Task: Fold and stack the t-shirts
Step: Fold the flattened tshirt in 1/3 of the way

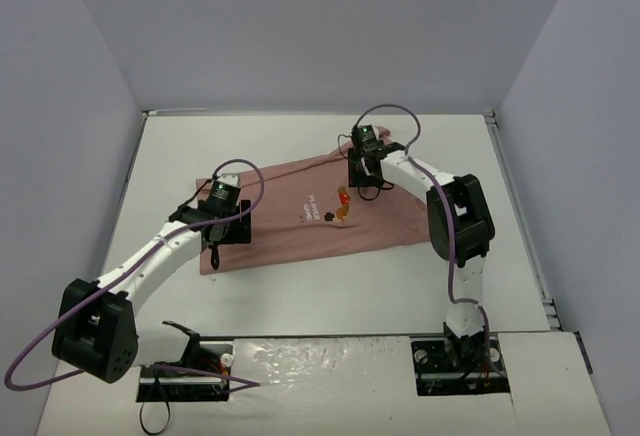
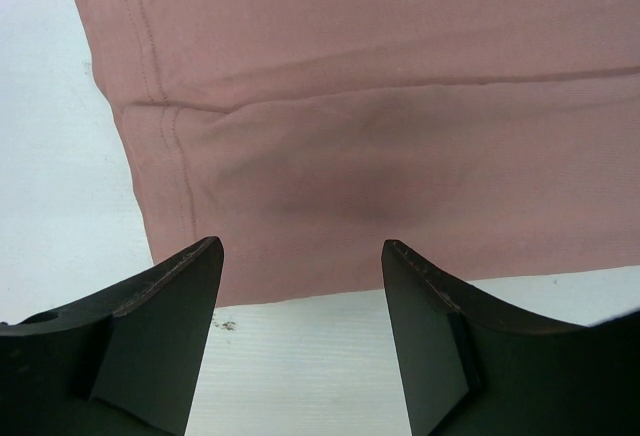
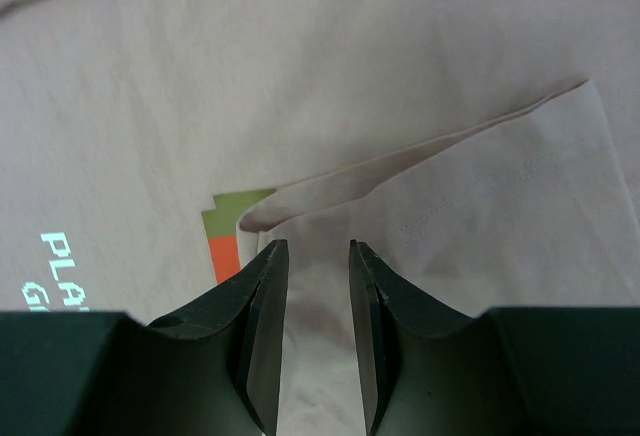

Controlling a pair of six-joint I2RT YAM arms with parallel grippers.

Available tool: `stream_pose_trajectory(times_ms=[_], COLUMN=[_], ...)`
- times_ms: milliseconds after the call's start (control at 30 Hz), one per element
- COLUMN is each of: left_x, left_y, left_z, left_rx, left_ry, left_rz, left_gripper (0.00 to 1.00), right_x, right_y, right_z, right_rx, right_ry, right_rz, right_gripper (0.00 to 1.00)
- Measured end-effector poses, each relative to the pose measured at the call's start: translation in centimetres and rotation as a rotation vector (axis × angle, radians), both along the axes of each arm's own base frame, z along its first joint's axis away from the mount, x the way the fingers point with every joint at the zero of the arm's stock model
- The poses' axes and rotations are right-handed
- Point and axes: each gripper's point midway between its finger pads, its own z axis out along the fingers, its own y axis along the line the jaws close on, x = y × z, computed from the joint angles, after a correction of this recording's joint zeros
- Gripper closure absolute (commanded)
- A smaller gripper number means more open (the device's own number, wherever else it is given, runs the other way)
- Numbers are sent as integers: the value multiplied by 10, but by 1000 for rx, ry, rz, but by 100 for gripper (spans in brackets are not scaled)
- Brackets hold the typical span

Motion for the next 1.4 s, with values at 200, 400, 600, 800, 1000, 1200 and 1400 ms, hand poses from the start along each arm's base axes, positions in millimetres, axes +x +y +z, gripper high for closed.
stream_pose_trajectory(times_ms=[200, 400, 600, 800, 1000, 1200, 1400], left_x=[0, 0, 0, 0, 0, 0, -1], left_y=[0, 0, 0, 0, 0, 0, 0], left_z=[-3, -3, -3, -3, -4, -4, -4], left_rx=[3, 3, 3, 3, 3, 3, 3], left_ry=[13, 13, 13, 13, 14, 14, 15], left_rz=[-1, -1, -1, -1, -1, -1, -1], left_gripper=[38, 38, 38, 38, 38, 38, 38], right_x=[-6, -10, -12, -11, -9, -11, -9], right_y=[3, 11, 19, 23, 25, 24, 25], right_z=[-4, -4, -3, 1, -3, -18, -20], right_rx=[-1, 18, 37, 46, 47, 37, 32], right_ry=[18, 26, 32, 23, 30, 58, 58], right_rz=[62, 102, 122, 131, 132, 132, 139], right_gripper=[72, 66, 66, 68, 71, 81, 96])
